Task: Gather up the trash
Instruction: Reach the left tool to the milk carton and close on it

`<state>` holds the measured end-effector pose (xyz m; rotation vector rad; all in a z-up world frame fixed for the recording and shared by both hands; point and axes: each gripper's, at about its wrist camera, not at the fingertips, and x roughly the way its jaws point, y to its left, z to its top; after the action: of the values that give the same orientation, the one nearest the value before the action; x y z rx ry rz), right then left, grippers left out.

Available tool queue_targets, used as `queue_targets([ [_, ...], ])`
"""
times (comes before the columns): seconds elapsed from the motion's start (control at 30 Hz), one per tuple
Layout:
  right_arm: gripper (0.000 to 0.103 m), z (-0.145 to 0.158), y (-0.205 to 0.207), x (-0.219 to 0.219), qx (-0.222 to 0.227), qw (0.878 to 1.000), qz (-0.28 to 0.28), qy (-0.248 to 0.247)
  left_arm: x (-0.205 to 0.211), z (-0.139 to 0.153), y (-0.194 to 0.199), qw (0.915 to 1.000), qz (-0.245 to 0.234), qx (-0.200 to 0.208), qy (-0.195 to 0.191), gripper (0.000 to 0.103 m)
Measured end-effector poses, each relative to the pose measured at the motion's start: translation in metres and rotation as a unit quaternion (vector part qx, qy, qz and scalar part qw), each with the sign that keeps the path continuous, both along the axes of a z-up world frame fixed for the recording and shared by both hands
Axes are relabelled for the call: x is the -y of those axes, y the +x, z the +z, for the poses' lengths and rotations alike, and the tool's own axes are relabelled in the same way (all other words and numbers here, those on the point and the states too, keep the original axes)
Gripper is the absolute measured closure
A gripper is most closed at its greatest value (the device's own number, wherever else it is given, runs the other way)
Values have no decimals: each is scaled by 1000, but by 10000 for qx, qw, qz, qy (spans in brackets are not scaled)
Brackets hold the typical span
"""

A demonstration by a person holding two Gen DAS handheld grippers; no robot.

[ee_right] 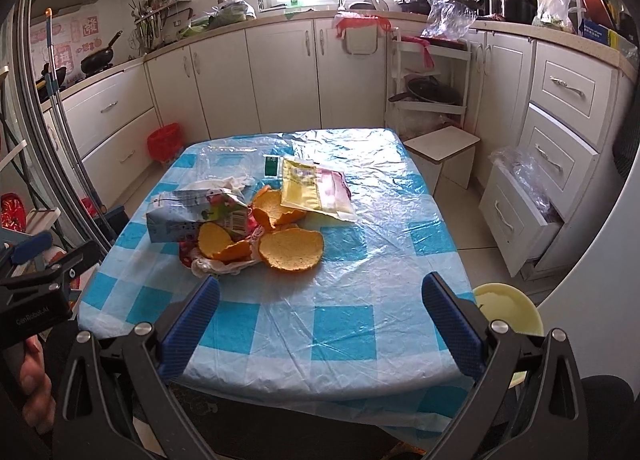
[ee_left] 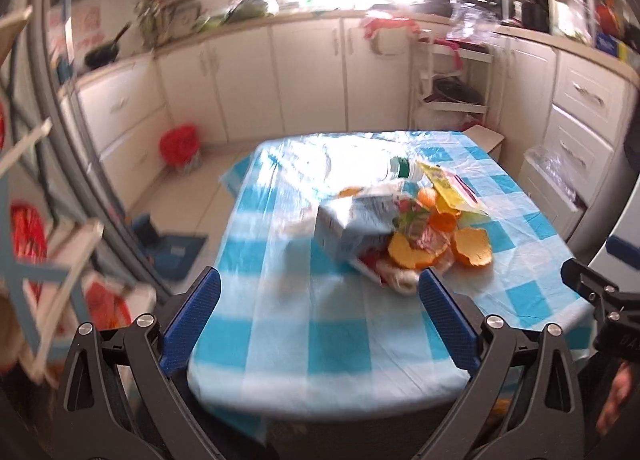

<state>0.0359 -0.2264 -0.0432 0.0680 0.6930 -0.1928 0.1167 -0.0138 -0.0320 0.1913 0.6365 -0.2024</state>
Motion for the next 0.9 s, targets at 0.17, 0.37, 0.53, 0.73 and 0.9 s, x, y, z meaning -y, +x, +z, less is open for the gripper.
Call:
queue_targets([
  [0.17,5,-12,8,11,-19,9998,-44,193,16,-16,38,9958,-843,151,336,8],
  [0.37,5,-28,14,27,-180,9975,-236,647,22,-37,86,9925,-1202,-182,93,8],
  [0.53,6,-39,21,28,-293,9958,-242,839,30,-47,108,9882,-1452,-453,-178,11],
  [0.73,5,-43,26,33,-335,9948,-260,923,37,-50,96,9758,-1860,-1034,-492,23],
  [0.9,5,-46,26,33,-356,9940,-248,1005,39,-50,84,9723,-1943,-1211,-477,23],
])
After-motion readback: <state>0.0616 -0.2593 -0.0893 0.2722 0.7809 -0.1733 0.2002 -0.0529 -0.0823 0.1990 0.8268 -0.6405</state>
